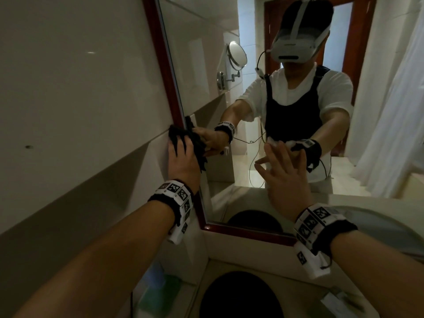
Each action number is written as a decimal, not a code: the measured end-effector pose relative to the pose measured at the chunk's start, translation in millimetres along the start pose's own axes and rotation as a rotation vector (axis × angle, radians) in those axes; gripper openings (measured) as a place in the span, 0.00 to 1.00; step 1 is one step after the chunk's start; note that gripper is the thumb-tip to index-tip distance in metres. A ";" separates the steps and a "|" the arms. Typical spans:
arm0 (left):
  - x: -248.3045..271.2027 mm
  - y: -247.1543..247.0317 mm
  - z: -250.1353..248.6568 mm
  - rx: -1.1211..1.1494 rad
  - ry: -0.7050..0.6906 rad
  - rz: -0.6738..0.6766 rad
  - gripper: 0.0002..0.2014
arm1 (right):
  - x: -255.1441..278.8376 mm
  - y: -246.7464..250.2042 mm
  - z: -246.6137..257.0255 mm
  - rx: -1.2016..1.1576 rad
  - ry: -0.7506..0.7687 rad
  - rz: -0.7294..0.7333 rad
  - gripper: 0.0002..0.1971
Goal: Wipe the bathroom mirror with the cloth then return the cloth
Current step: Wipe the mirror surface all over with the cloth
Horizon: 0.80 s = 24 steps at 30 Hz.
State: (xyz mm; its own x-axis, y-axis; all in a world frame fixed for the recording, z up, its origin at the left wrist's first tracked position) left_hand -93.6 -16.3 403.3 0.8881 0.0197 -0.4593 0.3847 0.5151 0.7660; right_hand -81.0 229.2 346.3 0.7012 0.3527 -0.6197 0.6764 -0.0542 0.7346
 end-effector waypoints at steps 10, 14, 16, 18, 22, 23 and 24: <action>15.0 -32.1 -17.1 -0.161 -0.041 0.089 0.34 | 6.8 -19.3 16.2 -0.007 -0.015 0.002 0.44; 42.9 -70.8 -39.9 -0.178 -0.121 0.190 0.34 | 6.2 -25.5 20.0 0.019 -0.022 0.056 0.46; 56.1 -88.2 -51.9 -0.153 -0.146 0.258 0.35 | 5.7 -28.0 19.0 0.011 -0.015 0.037 0.47; 64.5 -101.5 -62.9 -0.139 -0.147 0.297 0.36 | 6.5 -29.6 18.3 0.000 0.002 0.016 0.46; 77.3 -117.0 -80.2 -0.098 -0.123 0.319 0.34 | 11.3 -32.2 17.8 -0.012 0.023 0.027 0.42; 80.6 -120.6 -83.3 -0.078 -0.121 0.325 0.34 | 11.5 -33.4 17.9 -0.018 0.023 0.023 0.42; 84.9 -126.2 -87.4 -0.048 -0.120 0.335 0.33 | 12.5 -35.1 18.5 -0.023 0.023 0.018 0.41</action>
State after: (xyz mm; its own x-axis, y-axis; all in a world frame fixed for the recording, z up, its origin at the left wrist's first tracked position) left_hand -88.8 -4.7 228.3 0.9872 0.0947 -0.1282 0.0578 0.5371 0.8415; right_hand -91.9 218.2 307.6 0.7077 0.3728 -0.6001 0.6582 -0.0393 0.7518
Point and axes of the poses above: each hand's wrist, its own x-axis away from the middle knuckle, its own y-axis out of the back of the hand, z = x × y, the point moved 4 cm from there along -x, towards the middle knuckle, and after that the axes turned 2 degrees about z, right-handed, at the moved point
